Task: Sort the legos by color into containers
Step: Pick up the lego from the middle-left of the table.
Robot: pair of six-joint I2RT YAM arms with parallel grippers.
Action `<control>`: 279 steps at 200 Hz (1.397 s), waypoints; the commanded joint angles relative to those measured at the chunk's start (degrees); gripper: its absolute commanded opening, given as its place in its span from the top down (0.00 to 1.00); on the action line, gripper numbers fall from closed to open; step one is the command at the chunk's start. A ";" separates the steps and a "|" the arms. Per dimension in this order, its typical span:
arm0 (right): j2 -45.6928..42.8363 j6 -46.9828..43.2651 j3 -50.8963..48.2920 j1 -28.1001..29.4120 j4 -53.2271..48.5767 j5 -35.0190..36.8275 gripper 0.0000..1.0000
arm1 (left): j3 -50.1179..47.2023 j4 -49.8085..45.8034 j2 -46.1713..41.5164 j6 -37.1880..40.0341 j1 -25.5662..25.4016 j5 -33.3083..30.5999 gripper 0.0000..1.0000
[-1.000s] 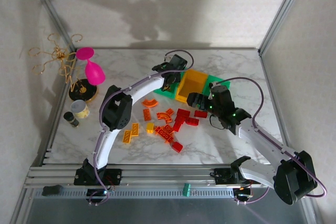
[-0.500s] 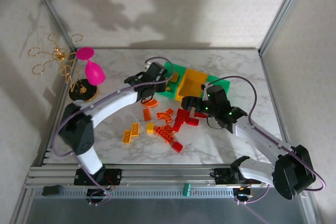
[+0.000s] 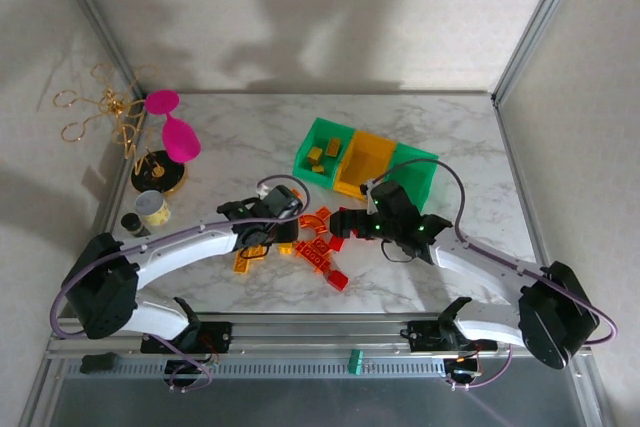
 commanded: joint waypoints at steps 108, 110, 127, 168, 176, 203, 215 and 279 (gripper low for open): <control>0.57 1.70 -1.52 0.50 1.98 2.37 0.01 | -0.43 5.44 10.67 -2.17 -1.59 -1.57 0.49; 0.62 1.70 -1.39 0.50 2.04 2.36 0.01 | -0.46 5.52 10.76 -2.17 -1.57 -1.58 0.50; 0.64 1.61 -1.61 0.50 2.22 2.41 0.01 | -0.56 5.69 11.43 -1.84 -1.59 -2.06 0.53; 0.40 1.66 -1.15 0.50 2.29 2.57 0.01 | -1.09 5.38 11.06 -1.42 -1.58 -2.24 0.58; 0.46 1.54 -1.17 0.45 2.38 2.75 0.01 | -1.05 4.92 10.80 -1.41 -1.55 -2.61 0.59; 0.23 0.90 -0.06 0.19 1.07 3.19 0.01 | -0.31 3.11 7.73 -1.28 -1.56 -4.13 0.62; -0.43 0.44 0.14 -0.49 1.10 3.20 0.01 | -0.06 2.55 6.17 -1.11 -1.58 -4.80 0.62; -2.62 -0.58 1.38 -5.24 0.74 1.36 0.01 | 5.32 -0.53 4.43 0.46 -0.89 -7.39 0.63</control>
